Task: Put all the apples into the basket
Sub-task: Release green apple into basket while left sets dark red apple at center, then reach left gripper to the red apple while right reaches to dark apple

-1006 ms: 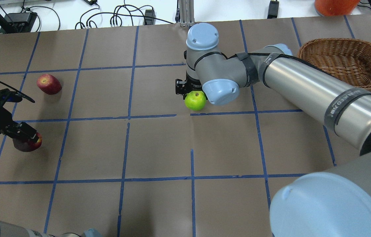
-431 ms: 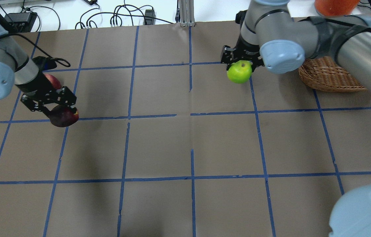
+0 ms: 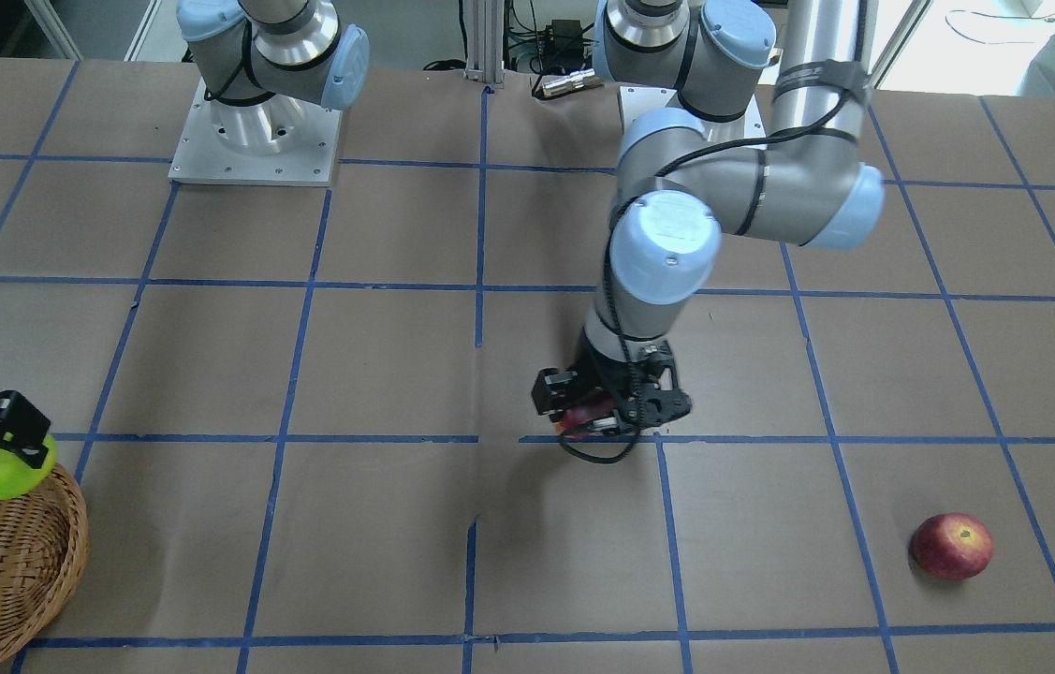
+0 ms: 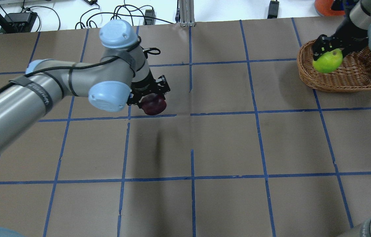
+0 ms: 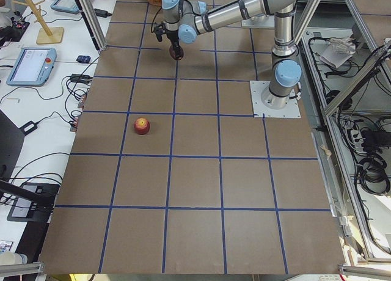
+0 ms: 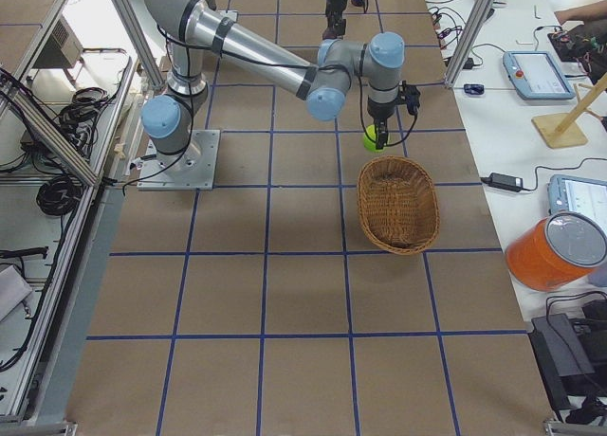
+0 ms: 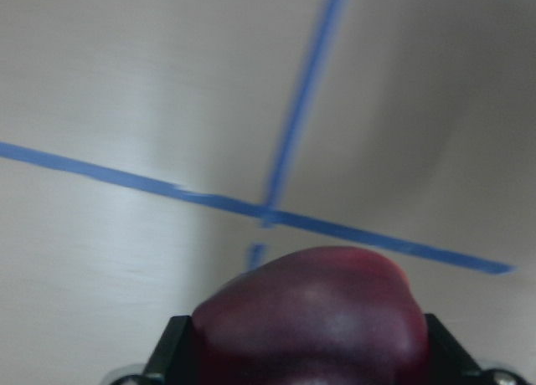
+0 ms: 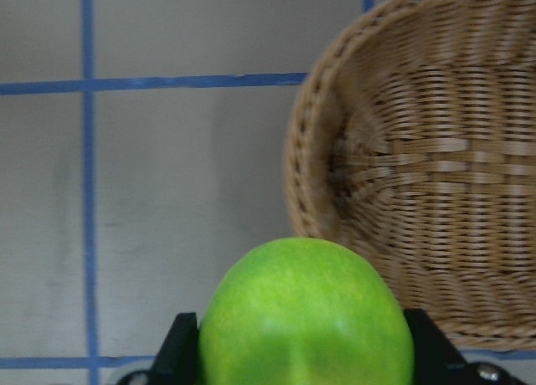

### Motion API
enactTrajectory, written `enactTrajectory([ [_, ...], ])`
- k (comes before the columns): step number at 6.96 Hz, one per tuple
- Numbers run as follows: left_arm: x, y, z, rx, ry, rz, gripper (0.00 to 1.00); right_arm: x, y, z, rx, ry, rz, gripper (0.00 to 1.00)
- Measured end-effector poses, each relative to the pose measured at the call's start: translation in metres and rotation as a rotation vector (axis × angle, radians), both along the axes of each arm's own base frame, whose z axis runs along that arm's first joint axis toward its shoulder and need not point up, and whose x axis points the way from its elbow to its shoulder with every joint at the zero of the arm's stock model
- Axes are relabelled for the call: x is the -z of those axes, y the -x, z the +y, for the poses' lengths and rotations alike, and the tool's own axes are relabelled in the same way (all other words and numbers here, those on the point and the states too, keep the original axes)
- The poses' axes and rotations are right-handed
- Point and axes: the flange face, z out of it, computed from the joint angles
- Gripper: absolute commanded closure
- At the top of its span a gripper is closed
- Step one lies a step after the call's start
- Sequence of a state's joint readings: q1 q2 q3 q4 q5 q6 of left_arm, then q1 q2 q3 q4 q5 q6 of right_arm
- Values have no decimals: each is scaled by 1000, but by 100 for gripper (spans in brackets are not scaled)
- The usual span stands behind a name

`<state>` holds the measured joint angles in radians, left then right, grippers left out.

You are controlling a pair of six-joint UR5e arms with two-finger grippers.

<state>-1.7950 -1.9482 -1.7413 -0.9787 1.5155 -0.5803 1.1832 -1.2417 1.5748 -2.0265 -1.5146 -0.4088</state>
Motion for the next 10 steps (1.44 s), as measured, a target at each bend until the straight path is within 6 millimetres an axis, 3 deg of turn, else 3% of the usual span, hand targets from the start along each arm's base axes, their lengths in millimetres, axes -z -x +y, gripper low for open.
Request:
enactTrajectory([
  [1, 21, 43, 7, -61, 35, 36, 44, 10, 41, 3, -40, 1, 18, 100],
  [2, 36, 68, 13, -86, 56, 57, 0, 27, 73, 0, -56, 10, 36, 100],
  [4, 41, 79, 18, -92, 65, 66, 0, 78, 128, -10, -62, 40, 78, 100],
  [5, 33, 73, 17, -69, 57, 58, 0, 93, 144, -18, -63, 55, 99, 90],
  [6, 17, 57, 10, -30, 37, 42, 0, 101, 155, -27, -64, 60, 113, 1],
  [7, -9, 26, -8, 10, 17, 26, 0, 115, 161, -34, -64, 51, 113, 0],
  [8, -39, -25, -35, 74, -3, 2, 0, 124, 164, -38, -64, 44, 109, 0],
  [9, -61, -90, -62, 152, -13, -21, 0, 117, 164, -38, -59, 42, 116, 0],
  [10, -70, -168, -86, 248, -7, -35, 0, 91, 153, -35, -54, 31, 118, 0],
])
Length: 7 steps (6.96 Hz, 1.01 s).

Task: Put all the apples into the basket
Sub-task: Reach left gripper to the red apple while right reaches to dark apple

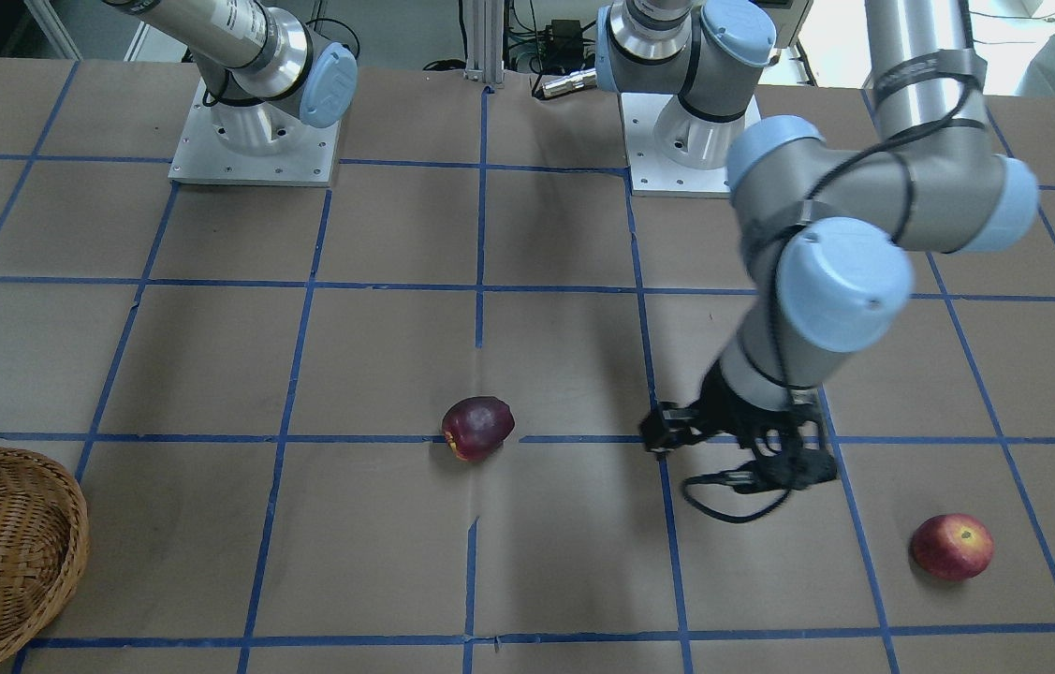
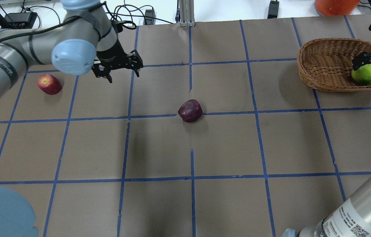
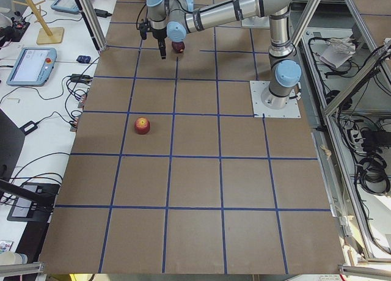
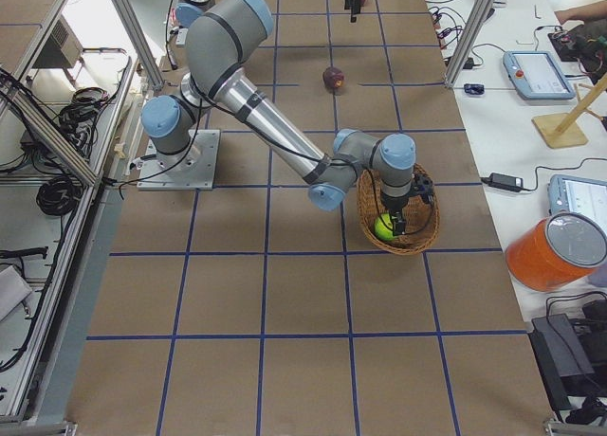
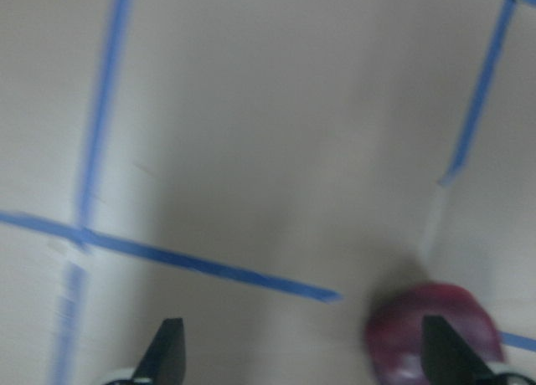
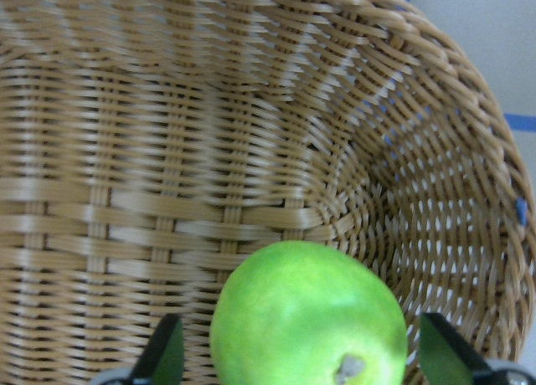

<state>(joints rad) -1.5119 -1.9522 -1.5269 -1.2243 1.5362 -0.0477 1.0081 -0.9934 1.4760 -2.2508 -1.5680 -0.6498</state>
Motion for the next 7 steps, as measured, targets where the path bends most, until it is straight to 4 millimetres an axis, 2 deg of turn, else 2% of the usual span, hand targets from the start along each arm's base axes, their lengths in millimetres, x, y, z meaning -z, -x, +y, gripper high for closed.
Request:
enactTrajectory([
  [1, 0, -71, -19, 100, 31, -17, 0, -34, -31, 5, 10, -26, -23, 0],
  [2, 4, -126, -33, 198, 65, -47, 0, -70, -89, 11, 36, -64, -62, 0],
  [3, 11, -177, -44, 308, 78, -74, 0, -94, -168, 17, 86, -101, -99, 0],
  [4, 26, -227, -48, 379, 76, -83, 0, -101, -258, 21, 140, -123, -120, 0],
  [5, 46, -260, -51, 404, 73, -85, 0, -97, -345, 29, 207, -136, -132, 0],
  [6, 67, -278, -55, 418, 71, -86, 0, -91, -426, 44, 298, -139, -142, 0],
  [7, 87, -287, -57, 429, 57, -76, 0, -84, -495, 61, 385, -118, -154, 0],
])
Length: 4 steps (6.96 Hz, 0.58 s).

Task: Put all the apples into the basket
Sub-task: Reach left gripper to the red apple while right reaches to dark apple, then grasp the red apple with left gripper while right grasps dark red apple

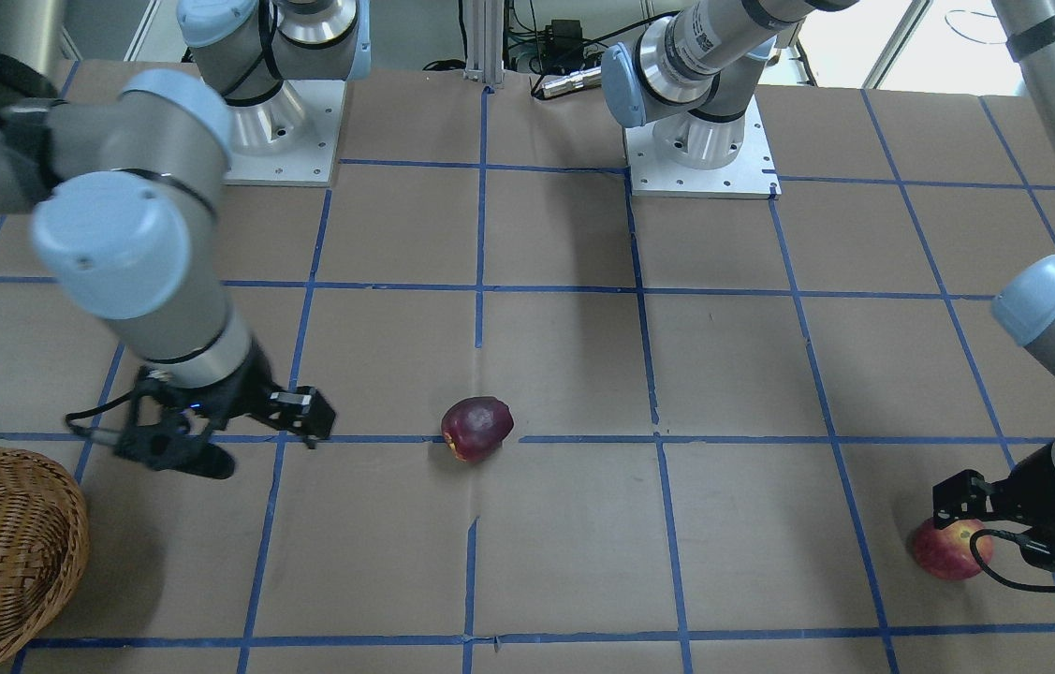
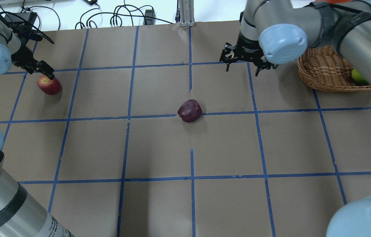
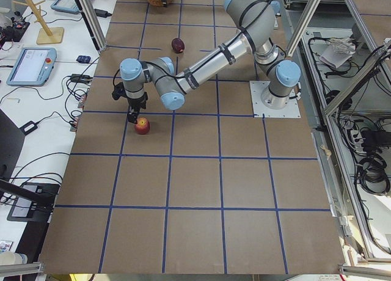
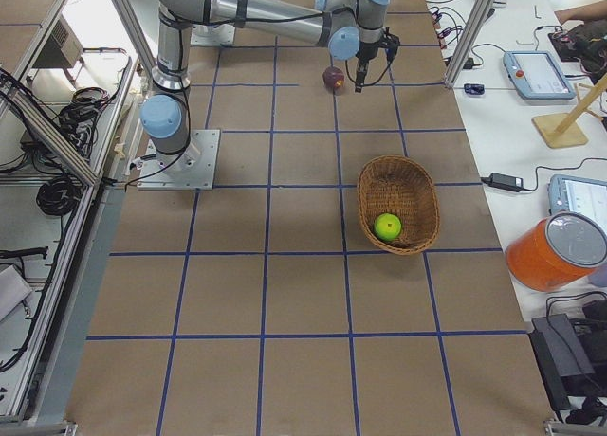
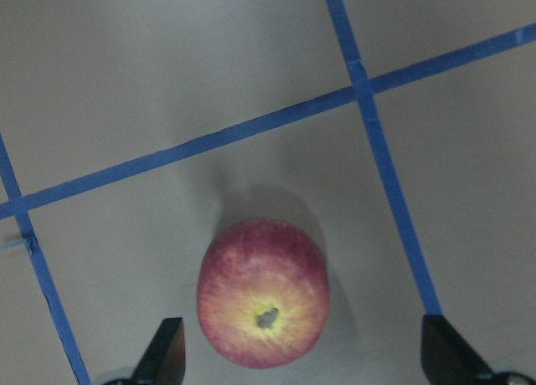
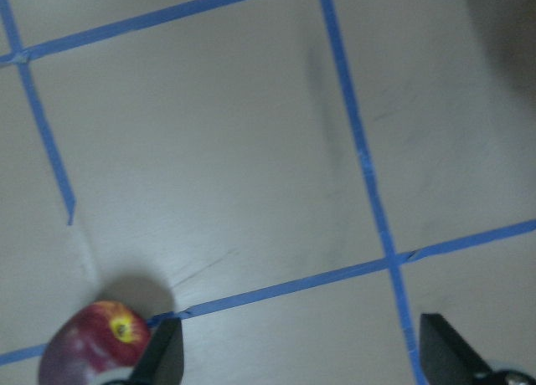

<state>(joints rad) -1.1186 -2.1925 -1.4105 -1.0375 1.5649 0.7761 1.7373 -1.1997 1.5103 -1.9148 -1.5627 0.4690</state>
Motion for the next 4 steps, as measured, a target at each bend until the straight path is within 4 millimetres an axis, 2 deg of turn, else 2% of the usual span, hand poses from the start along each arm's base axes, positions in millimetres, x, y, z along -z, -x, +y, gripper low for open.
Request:
enactTrajectory([
  [1, 18, -4, -2, 2, -19, 8, 0, 10, -54, 13, 88, 34, -10, 0],
  [2, 33, -6, -3, 2, -36, 15, 0, 22, -92, 23, 163, 52, -23, 0],
  [3, 46, -7, -4, 1, -51, 19, 15, 36, -120, 32, 224, 53, -29, 0],
  [4, 54, -8, -5, -8, -62, 20, 45, 51, -137, 39, 281, 42, -22, 0],
])
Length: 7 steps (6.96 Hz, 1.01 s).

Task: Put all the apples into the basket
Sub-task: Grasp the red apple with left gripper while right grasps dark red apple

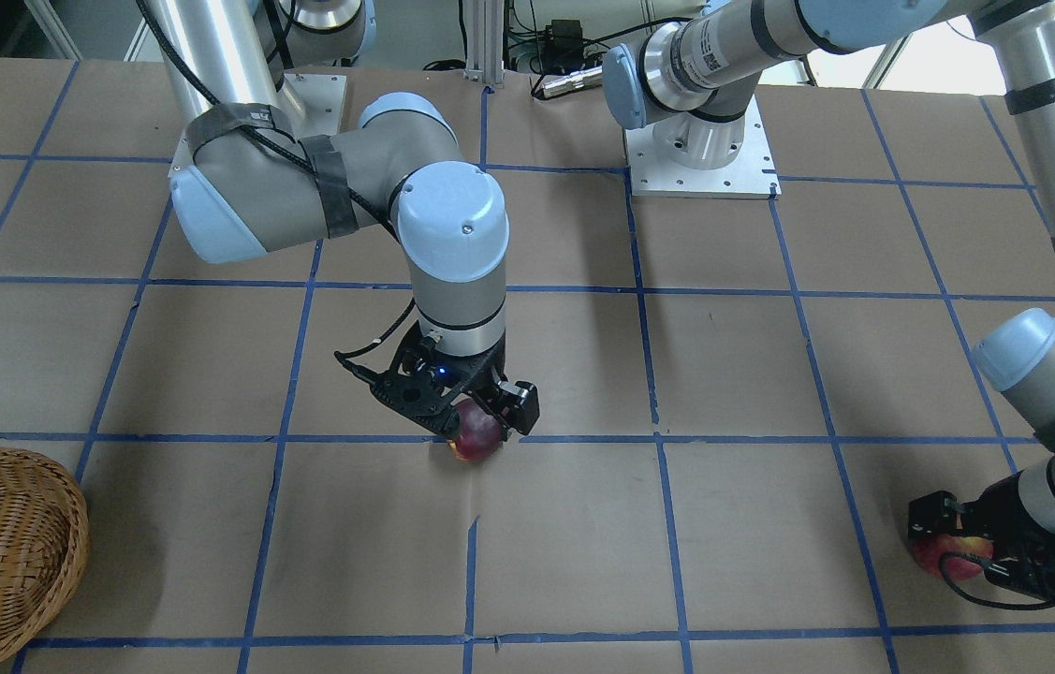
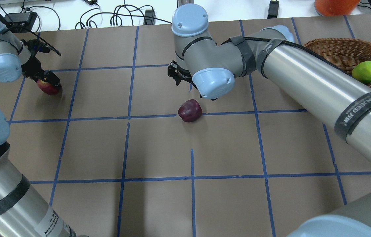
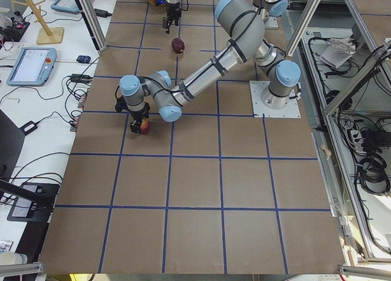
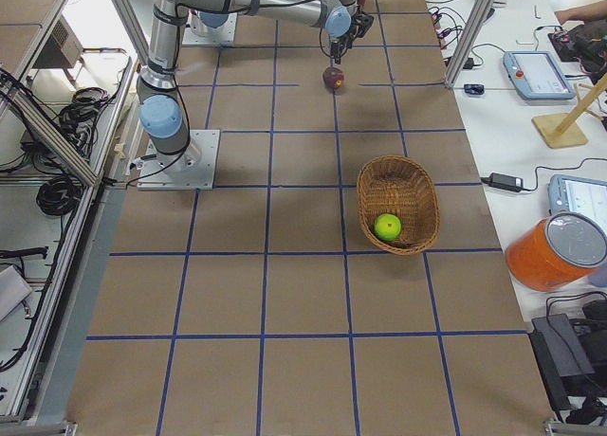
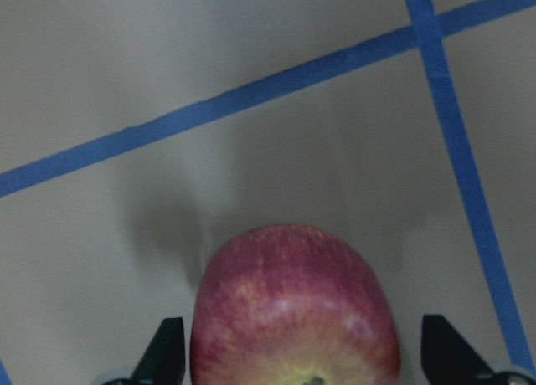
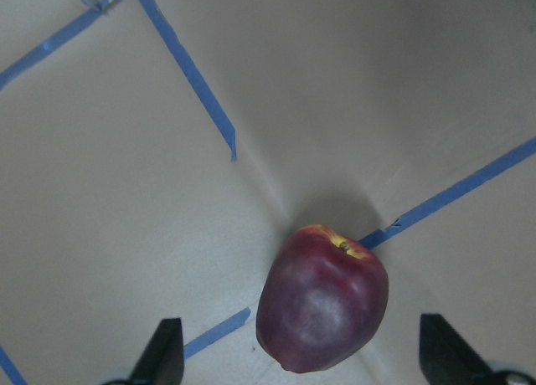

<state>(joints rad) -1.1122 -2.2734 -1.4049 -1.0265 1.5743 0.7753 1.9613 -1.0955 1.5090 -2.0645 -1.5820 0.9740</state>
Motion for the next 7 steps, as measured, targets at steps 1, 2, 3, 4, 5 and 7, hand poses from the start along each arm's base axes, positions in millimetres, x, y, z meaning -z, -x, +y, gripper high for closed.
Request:
enactTrajectory([
  [1, -1, 1, 1, -21, -6, 0, 59, 16, -11, 4, 56, -16, 13, 0],
  [2, -9, 6, 4, -53, -22, 5, 62, 29, -17, 7, 94, -31, 29, 0],
  [3, -24, 18, 12, -116, -58, 21, 62, 38, -19, 10, 114, -46, 44, 0],
  [4, -45, 38, 27, -196, -91, 35, 62, 44, -18, 12, 123, -55, 51, 0],
  [5, -69, 68, 48, -268, -113, 39, 62, 50, -17, 13, 127, -62, 56, 0],
  [7, -93, 134, 104, -391, -141, 37, 62, 66, -13, 12, 135, -84, 71, 8],
])
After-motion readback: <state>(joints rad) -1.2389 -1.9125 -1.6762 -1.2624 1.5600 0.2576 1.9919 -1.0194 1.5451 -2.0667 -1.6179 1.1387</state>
